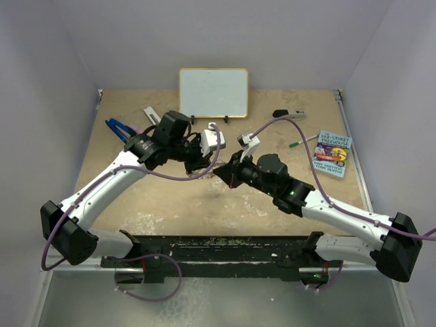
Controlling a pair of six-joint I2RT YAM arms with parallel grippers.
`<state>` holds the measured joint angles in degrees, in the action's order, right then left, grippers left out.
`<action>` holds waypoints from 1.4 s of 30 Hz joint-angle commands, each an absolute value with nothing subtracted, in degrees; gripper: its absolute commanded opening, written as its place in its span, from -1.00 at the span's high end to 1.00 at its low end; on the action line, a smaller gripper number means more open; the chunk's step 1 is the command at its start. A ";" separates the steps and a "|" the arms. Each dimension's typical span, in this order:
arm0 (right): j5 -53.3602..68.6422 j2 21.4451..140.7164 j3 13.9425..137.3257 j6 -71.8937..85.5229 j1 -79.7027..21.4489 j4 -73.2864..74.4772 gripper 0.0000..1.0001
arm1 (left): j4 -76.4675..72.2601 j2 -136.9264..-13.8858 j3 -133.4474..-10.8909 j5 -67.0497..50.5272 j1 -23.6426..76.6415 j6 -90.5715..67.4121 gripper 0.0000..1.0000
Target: Put the keys on the keyring
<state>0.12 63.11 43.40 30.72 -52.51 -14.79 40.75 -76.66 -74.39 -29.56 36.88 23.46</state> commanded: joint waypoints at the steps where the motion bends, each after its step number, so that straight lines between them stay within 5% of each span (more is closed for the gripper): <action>1: -2.70 63.08 46.66 30.31 -52.82 -18.41 1.00 | 37.37 -75.43 -75.21 -29.87 36.95 22.52 0.94; 42: -5.14 64.06 49.31 28.86 -52.91 -16.20 1.00 | 37.68 -75.20 -74.75 -29.77 37.07 23.04 0.94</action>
<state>-3.57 64.47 46.19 29.58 -52.84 -15.33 39.51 -76.66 -73.58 -28.58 36.88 23.11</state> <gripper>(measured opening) 0.004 0.047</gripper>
